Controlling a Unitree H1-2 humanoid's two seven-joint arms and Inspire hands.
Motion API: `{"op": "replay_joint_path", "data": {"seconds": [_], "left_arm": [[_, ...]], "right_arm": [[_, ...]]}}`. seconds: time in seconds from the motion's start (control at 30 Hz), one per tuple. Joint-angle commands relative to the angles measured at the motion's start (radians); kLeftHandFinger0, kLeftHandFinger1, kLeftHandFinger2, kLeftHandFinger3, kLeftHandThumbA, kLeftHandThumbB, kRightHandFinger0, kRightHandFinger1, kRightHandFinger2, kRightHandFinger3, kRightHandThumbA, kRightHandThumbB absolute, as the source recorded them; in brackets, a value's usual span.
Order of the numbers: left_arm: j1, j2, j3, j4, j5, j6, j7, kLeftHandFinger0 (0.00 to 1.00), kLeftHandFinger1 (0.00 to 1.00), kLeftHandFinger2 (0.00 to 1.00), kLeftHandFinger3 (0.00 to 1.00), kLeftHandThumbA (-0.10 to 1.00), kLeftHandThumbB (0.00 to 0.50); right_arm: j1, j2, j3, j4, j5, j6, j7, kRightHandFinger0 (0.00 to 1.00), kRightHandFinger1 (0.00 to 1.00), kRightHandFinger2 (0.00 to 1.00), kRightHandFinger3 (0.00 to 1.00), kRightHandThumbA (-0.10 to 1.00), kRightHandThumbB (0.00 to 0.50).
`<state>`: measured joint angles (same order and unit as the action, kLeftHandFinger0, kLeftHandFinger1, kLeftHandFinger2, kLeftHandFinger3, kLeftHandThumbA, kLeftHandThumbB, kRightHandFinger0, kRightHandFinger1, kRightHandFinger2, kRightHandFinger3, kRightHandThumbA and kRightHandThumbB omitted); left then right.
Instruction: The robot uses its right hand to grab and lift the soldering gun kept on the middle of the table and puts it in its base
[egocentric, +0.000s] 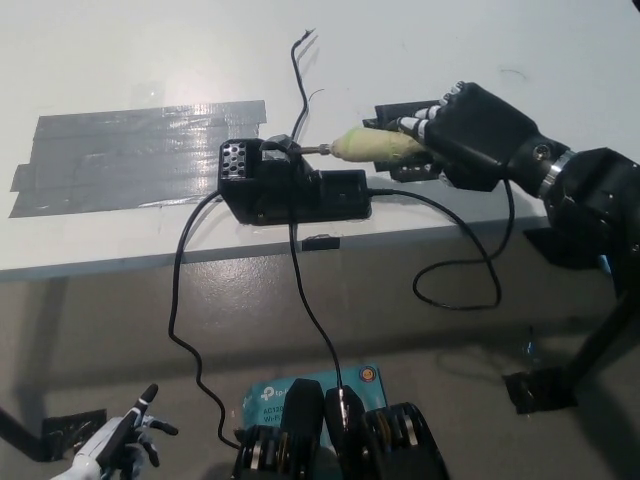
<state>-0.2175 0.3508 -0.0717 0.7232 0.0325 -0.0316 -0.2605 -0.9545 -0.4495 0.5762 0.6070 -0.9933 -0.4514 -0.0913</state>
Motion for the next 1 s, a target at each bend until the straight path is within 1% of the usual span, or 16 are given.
{"op": "replay_joint_path", "data": {"seconds": [0.0, 0.03, 0.07, 0.1, 0.13, 0.2, 0.23, 0.37, 0.43, 0.53, 0.6, 0.63, 0.73, 0.8, 0.87, 0.97], "left_arm": [[-0.012, 0.012, 0.006, -0.003, -0.005, -0.016, -0.014, 0.0, 0.0, 0.25, 0.49, 1.0, 0.5], [-0.013, 0.012, 0.004, -0.003, -0.002, -0.017, -0.013, 0.0, 0.0, 0.25, 0.49, 1.0, 0.5], [-0.013, 0.012, 0.004, -0.004, -0.001, -0.017, -0.012, 0.0, 0.0, 0.25, 0.49, 1.0, 0.5], [-0.008, 0.013, 0.002, -0.018, 0.001, -0.009, -0.014, 0.0, 0.01, 0.24, 0.49, 1.0, 0.5], [-0.006, 0.014, 0.001, -0.027, 0.004, -0.005, -0.01, 0.0, 0.01, 0.23, 0.49, 1.0, 0.5], [-0.005, 0.014, 0.002, -0.032, 0.004, -0.005, -0.008, 0.0, 0.0, 0.23, 0.48, 1.0, 0.5], [-0.005, 0.014, 0.003, -0.036, 0.001, -0.002, -0.012, 0.0, 0.0, 0.23, 0.49, 1.0, 0.5], [-0.007, 0.014, 0.002, -0.042, 0.001, 0.004, -0.014, 0.0, 0.02, 0.24, 0.5, 1.0, 0.5], [-0.01, 0.015, 0.0, -0.044, 0.002, 0.003, -0.016, 0.0, 0.02, 0.23, 0.49, 1.0, 0.5], [-0.01, 0.017, 0.001, -0.047, 0.0, 0.003, -0.019, 0.0, 0.01, 0.23, 0.47, 1.0, 0.5], [-0.011, 0.017, 0.0, -0.048, 0.001, 0.003, -0.018, 0.0, 0.01, 0.25, 0.48, 1.0, 0.5], [-0.012, 0.016, 0.0, -0.046, 0.001, 0.002, -0.017, 0.0, 0.01, 0.25, 0.47, 1.0, 0.5], [-0.014, 0.014, 0.0, -0.049, 0.001, -0.001, -0.018, 0.0, 0.0, 0.24, 0.44, 1.0, 0.5], [-0.012, 0.013, -0.005, -0.054, 0.007, 0.003, -0.014, 0.0, 0.0, 0.23, 0.43, 1.0, 0.5], [-0.011, 0.014, -0.007, -0.061, 0.011, 0.009, -0.012, 0.0, 0.0, 0.23, 0.43, 1.0, 0.5], [-0.012, 0.016, -0.01, -0.069, 0.01, 0.009, -0.017, 0.0, 0.03, 0.24, 0.46, 1.0, 0.5]], "right_arm": [[-0.1, 0.002, -0.001, -0.002, -0.017, -0.017, -0.015, 0.0, 0.0, 0.2, 0.25, -0.1, 0.0], [-0.102, 0.003, -0.003, -0.002, -0.013, -0.015, -0.01, 0.0, 0.0, 0.13, 0.22, -0.1, 0.0], [-0.107, 0.004, -0.003, 0.0, -0.011, -0.016, -0.01, 0.0, 0.0, 0.17, 0.25, -0.1, 0.034], [-0.114, 0.0, 0.003, -0.005, -0.02, -0.018, -0.011, 0.0, 0.0, 0.08, 0.3, -0.1, 0.068], [-0.123, -0.008, 0.017, -0.011, -0.033, -0.019, -0.015, 0.0, 0.0, 0.18, 0.36, -0.1, 0.086], [-0.124, -0.01, 0.016, -0.014, -0.031, -0.019, -0.005, 0.0, 0.0, 0.11, 0.36, -0.1, 0.088], [-0.135, -0.018, 0.035, 0.001, -0.036, -0.019, -0.021, 0.0, 0.0, 0.28, 0.36, -0.1, 0.124], [-0.148, -0.041, 0.092, 0.022, -0.04, -0.019, -0.09, 0.0, 0.0, 0.0, 0.38, -0.1, 0.181], [-0.155, -0.054, 0.117, 0.019, -0.054, -0.019, -0.114, 0.0, 0.0, 0.0, 0.39, -0.1, 0.208], [-0.168, -0.062, 0.149, 0.02, -0.061, -0.019, -0.119, 0.0, 0.0, 0.05, 0.44, -0.1, 0.171], [-0.174, -0.065, 0.177, 0.034, -0.054, -0.019, -0.158, 0.0, 0.0, 0.05, 0.42, -0.1, 0.171], [-0.177, -0.065, 0.186, 0.037, -0.045, -0.019, -0.156, 0.0, 0.0, 0.11, 0.35, -0.1, 0.158], [-0.166, -0.063, 0.204, 0.031, -0.055, -0.019, -0.156, 0.0, 0.0, 0.02, 0.33, -0.1, 0.141], [-0.157, -0.067, 0.21, 0.018, -0.038, -0.019, -0.142, 0.0, 0.0, 0.04, 0.32, -0.1, 0.169], [-0.158, -0.068, 0.221, 0.017, -0.052, -0.019, -0.145, 0.0, 0.0, 0.09, 0.34, -0.1, 0.185], [-0.166, -0.069, 0.216, 0.002, -0.047, -0.019, -0.092, 0.0, 0.0, 0.21, 0.35, -0.1, 0.144]]}}
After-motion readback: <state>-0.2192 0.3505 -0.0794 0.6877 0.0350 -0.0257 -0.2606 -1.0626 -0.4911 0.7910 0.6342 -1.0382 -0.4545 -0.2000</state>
